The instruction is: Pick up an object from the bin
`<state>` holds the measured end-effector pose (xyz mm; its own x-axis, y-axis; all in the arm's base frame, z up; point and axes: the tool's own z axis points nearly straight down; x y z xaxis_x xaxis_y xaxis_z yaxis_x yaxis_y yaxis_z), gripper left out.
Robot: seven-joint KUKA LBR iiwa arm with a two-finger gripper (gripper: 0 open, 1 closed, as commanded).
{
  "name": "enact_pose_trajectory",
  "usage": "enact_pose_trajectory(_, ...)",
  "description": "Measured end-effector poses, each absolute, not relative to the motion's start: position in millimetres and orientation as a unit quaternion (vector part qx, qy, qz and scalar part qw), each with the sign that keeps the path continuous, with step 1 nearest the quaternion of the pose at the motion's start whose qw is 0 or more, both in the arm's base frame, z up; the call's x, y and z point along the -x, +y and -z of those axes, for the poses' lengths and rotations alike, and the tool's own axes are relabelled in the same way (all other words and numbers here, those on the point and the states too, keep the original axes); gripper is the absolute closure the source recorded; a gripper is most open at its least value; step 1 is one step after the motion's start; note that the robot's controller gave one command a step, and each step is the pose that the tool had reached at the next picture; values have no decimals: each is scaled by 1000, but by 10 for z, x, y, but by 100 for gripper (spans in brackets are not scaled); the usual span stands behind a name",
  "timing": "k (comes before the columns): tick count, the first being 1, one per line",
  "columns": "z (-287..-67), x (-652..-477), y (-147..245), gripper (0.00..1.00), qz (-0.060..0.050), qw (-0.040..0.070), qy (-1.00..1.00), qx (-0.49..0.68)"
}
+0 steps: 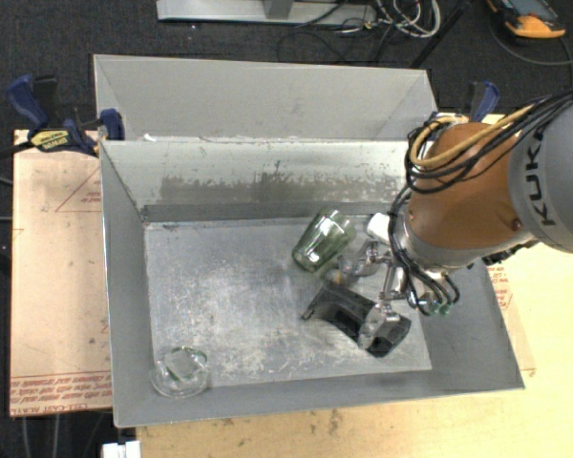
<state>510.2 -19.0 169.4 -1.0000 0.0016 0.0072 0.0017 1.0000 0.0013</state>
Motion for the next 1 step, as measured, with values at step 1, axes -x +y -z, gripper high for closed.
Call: enact_pose_trajectory(1, -1732, -5120, -190, 0, 0, 0, -1000, 0)
